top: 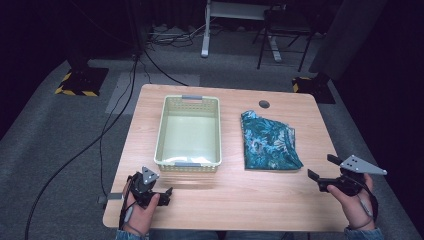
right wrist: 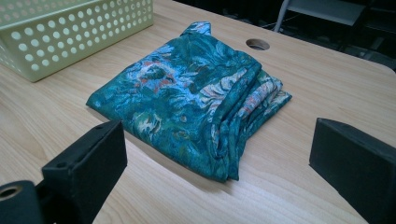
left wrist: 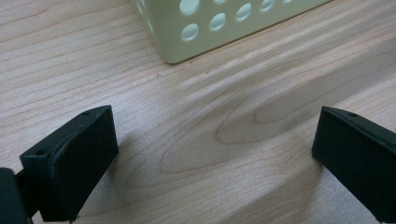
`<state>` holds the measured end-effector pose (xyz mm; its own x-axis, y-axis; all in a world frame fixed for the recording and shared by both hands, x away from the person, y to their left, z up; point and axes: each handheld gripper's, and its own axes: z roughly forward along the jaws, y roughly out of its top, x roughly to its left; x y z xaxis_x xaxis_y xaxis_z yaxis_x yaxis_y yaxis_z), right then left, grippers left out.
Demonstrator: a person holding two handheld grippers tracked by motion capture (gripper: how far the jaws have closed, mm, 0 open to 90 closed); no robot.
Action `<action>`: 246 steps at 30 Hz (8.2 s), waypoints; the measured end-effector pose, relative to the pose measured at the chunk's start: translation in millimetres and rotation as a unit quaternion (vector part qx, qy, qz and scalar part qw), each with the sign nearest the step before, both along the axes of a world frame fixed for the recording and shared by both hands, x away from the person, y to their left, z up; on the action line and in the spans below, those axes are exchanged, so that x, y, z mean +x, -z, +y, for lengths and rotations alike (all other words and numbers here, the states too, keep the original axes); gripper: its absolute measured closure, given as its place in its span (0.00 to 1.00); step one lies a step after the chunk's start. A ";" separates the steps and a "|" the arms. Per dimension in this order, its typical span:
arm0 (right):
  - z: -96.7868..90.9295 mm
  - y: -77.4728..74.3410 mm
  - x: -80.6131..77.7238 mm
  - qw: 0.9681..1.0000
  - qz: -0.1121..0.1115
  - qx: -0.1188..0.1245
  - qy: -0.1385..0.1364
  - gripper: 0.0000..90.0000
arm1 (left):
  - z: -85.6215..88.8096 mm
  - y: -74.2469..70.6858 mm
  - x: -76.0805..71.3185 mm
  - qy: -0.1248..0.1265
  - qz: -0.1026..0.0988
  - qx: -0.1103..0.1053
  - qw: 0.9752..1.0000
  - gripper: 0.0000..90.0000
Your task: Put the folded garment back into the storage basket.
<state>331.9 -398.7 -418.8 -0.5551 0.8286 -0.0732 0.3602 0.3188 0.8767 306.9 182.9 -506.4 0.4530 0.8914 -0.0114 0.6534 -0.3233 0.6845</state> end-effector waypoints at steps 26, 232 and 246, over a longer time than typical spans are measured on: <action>29.3 3.1 53.0 0.999 0.011 -0.020 -0.027 0.04 | -0.1 0.2 -0.1 -0.001 0.000 0.000 1.000 0.00; 155.0 -107.8 112.3 0.985 -0.113 0.024 -0.129 0.90 | 0.5 0.2 -2.3 -0.003 -0.001 0.000 1.000 0.00; 180.8 -113.8 115.3 0.981 -0.127 0.031 -0.141 0.90 | 0.5 0.1 -2.7 -0.004 0.000 0.000 1.000 0.00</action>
